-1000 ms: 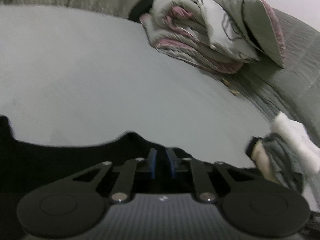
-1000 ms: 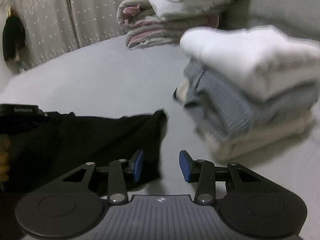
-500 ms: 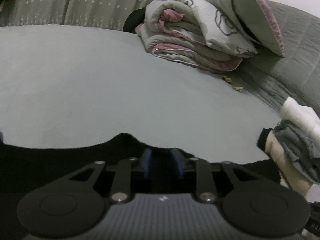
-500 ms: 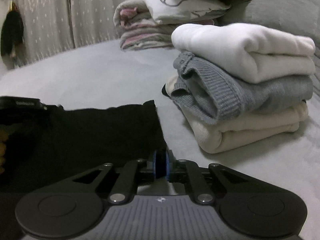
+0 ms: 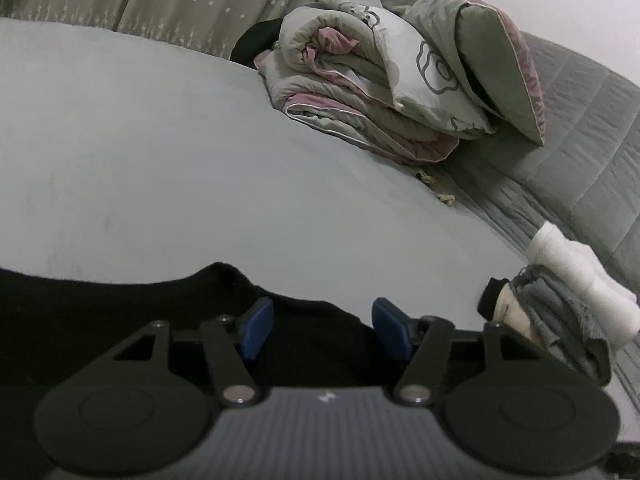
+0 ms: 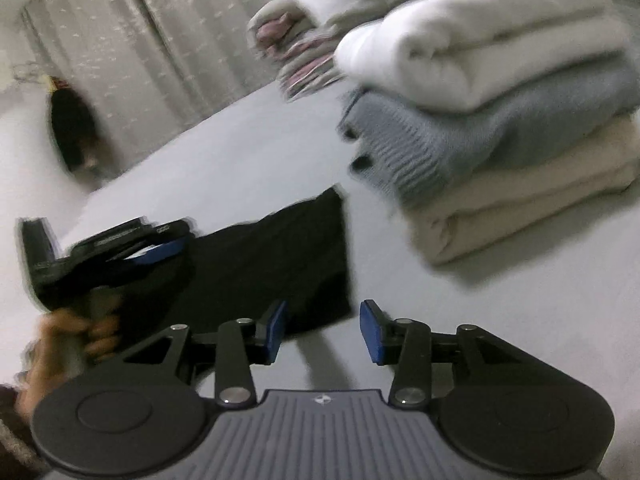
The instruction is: Fold clothes
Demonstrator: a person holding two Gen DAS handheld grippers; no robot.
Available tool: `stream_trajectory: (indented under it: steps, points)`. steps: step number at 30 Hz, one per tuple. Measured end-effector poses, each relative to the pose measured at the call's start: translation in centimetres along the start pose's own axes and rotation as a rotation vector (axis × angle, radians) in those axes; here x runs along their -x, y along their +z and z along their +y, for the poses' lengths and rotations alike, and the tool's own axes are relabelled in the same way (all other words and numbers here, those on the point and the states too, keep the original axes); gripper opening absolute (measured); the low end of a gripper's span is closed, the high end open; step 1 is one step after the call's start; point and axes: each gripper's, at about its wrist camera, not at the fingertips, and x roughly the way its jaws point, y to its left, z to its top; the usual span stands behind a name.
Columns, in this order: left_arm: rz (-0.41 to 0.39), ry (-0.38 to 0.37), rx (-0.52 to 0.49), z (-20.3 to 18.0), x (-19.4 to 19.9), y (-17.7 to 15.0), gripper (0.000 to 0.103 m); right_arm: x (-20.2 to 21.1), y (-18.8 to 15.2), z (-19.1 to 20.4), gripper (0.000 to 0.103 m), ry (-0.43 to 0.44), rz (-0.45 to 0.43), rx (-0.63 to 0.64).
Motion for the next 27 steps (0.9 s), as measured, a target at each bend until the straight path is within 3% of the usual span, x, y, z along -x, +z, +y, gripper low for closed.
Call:
stream_trajectory:
  steps: [3, 9, 11, 12, 16, 21, 27]
  points:
    - [-0.003, -0.007, 0.004, 0.1, 0.0, 0.0, 0.058, -0.5, -0.1, -0.7, 0.042, 0.148, 0.06, -0.064]
    - [-0.004, -0.011, 0.001, 0.0, 0.0, -0.1, 0.061, -3.3, -0.9, -0.3, 0.04, 0.246, 0.035, -0.151]
    - [-0.004, -0.014, 0.001, 0.0, 0.0, -0.1, 0.062, -3.7, -1.2, 0.0, 0.01, 0.211, 0.01, -0.145]
    - [-0.004, -0.016, 0.001, 0.0, 0.0, -0.1, 0.062, -3.7, -1.3, 0.2, 0.0, 0.16, 0.011, -0.119]
    - [-0.005, -0.021, 0.006, 0.0, 0.1, -0.1, 0.062, -2.7, -0.7, 0.6, 0.0, 0.041, -0.013, -0.045]
    - [-0.006, -0.024, 0.009, 0.1, 0.2, -0.2, 0.062, -2.3, -0.3, 0.0, 0.0, 0.042, 0.029, 0.003]
    - [-0.006, -0.028, 0.01, 0.2, 0.2, -0.1, 0.064, -1.6, 0.0, -1.6, 0.016, 0.069, 0.016, -0.06]
